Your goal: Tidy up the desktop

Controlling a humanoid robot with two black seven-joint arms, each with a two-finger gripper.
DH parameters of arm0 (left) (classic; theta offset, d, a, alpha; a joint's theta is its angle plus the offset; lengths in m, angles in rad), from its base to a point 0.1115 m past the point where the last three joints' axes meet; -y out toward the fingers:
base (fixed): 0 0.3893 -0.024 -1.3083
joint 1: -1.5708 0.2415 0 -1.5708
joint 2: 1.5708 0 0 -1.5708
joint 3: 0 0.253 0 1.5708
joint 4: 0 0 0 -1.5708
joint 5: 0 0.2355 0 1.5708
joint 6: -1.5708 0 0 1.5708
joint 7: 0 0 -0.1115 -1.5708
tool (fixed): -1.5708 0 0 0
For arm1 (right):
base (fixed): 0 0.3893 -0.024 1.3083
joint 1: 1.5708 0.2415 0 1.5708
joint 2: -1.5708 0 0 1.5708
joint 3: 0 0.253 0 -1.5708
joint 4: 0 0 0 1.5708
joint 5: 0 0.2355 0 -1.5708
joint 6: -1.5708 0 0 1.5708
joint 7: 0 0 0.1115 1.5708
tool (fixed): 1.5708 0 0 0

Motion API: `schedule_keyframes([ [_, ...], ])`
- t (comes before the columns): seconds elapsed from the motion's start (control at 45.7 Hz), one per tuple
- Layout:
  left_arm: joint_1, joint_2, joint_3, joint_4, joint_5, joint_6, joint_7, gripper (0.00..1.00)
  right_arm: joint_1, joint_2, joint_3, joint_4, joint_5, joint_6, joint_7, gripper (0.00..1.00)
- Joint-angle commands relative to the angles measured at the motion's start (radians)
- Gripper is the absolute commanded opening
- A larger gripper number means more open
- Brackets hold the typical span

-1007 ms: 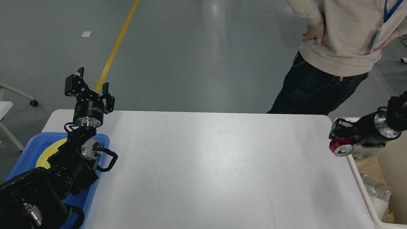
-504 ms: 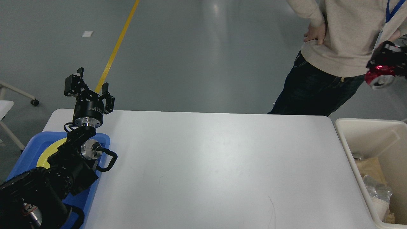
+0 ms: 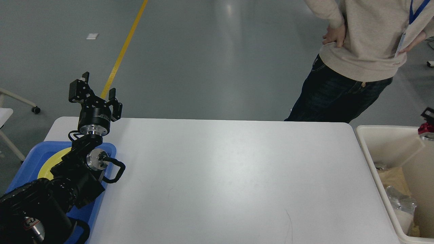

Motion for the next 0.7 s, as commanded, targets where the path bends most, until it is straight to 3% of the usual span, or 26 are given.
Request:
schedule_keyframes([
  [0.0, 0.000, 0.001, 0.000, 0.000, 0.000, 0.000, 0.000, 0.96, -0.109, 0.068, 0.005, -0.098, 0.000, -0.023, 0.002, 0.63],
  [0.066, 0.000, 0.001, 0.000, 0.000, 0.000, 0.000, 0.000, 0.96, -0.144, 0.096, 0.006, -0.139, 0.000, -0.030, 0.002, 0.91],
  [0.109, 0.000, 0.001, 0.000, 0.000, 0.000, 0.000, 0.000, 0.96, -0.160, 0.108, 0.006, -0.158, 0.000, -0.033, 0.002, 0.99],
  [0.394, 0.000, 0.001, 0.000, 0.000, 0.000, 0.000, 0.000, 0.96, -0.192, 0.127, 0.026, -0.164, 0.000, -0.034, 0.002, 1.00],
  [0.525, 0.000, 0.001, 0.000, 0.000, 0.000, 0.000, 0.000, 0.96, -0.161, 0.127, 0.262, -0.156, 0.001, -0.031, 0.015, 1.00],
  [0.591, 0.000, -0.001, 0.000, 0.000, 0.000, 0.000, 0.000, 0.96, -0.128, 0.130, 0.466, -0.152, 0.001, -0.031, 0.070, 1.00],
  [0.679, 0.000, -0.001, 0.000, 0.000, 0.000, 0.000, 0.000, 0.96, -0.120, 0.160, 0.783, -0.141, 0.001, -0.031, 0.199, 1.00],
])
